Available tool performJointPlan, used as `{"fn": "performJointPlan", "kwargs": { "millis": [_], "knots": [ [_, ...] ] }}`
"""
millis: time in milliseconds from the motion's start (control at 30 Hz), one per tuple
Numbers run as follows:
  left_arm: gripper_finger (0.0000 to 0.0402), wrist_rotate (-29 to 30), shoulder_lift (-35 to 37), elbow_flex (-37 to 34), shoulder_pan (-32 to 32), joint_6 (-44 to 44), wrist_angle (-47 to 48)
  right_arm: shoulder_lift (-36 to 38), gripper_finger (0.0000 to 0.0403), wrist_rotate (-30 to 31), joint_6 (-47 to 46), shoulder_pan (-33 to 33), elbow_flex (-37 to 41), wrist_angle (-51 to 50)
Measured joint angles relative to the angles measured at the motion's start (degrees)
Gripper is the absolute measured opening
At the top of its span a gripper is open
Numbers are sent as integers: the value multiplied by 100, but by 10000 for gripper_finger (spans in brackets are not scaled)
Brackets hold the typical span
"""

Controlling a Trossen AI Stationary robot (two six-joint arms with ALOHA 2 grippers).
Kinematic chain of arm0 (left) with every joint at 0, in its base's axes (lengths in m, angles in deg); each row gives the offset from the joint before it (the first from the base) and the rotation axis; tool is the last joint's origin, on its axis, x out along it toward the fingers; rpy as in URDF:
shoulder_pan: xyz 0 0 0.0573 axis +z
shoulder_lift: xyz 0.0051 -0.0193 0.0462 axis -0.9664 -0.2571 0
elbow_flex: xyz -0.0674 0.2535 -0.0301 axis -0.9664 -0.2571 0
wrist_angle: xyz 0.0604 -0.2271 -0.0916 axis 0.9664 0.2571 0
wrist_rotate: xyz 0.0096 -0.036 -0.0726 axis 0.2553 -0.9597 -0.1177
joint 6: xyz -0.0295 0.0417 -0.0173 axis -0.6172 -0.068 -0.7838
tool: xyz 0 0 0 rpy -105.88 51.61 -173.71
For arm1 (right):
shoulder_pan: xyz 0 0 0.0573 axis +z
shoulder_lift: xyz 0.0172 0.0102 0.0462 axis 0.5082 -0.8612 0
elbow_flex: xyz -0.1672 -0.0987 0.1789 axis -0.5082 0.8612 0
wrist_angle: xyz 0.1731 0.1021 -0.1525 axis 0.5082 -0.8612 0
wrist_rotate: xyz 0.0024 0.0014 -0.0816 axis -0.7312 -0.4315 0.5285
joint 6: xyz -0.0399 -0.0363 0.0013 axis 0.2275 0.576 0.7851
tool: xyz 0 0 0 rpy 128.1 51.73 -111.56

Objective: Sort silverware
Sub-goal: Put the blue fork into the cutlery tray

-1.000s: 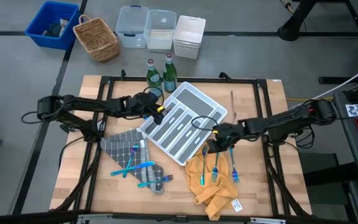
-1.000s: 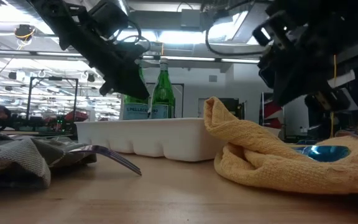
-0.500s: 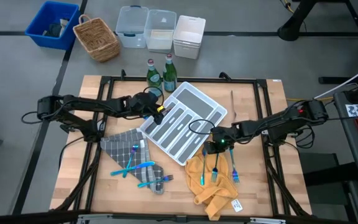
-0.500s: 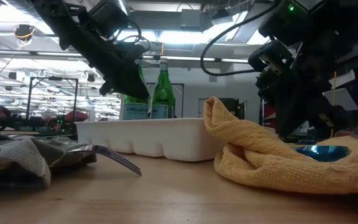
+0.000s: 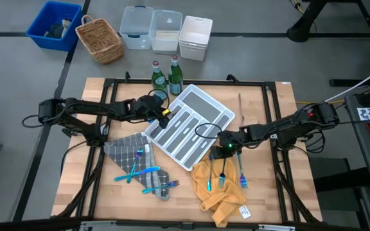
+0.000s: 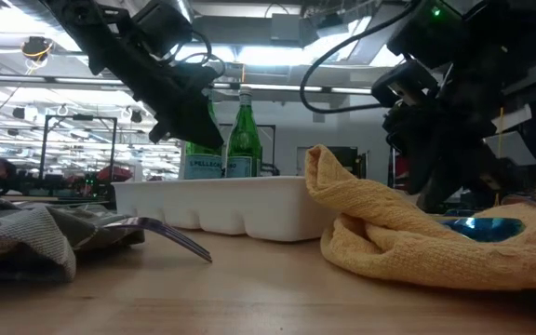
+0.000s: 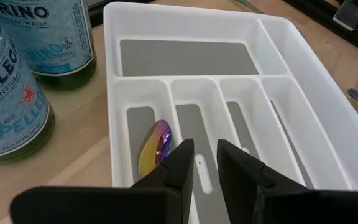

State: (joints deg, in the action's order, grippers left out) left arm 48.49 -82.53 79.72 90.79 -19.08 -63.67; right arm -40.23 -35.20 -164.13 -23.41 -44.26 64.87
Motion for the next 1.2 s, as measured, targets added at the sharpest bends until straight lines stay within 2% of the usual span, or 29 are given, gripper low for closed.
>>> {"fn": "performJointPlan", "kwargs": {
  "millis": [133,733,1000,1200],
  "knots": [
    [60,2,0,0,0,0,0,0,122,193,2,0,0,-1],
    [60,2,0,0,0,-2,0,-27,122,448,-136,0,2,66],
    [60,4,0,0,0,-2,-12,-615,121,271,-144,0,7,896],
    [60,4,-2,0,0,-2,-2,-810,115,142,-142,0,7,950]
  ]
}}
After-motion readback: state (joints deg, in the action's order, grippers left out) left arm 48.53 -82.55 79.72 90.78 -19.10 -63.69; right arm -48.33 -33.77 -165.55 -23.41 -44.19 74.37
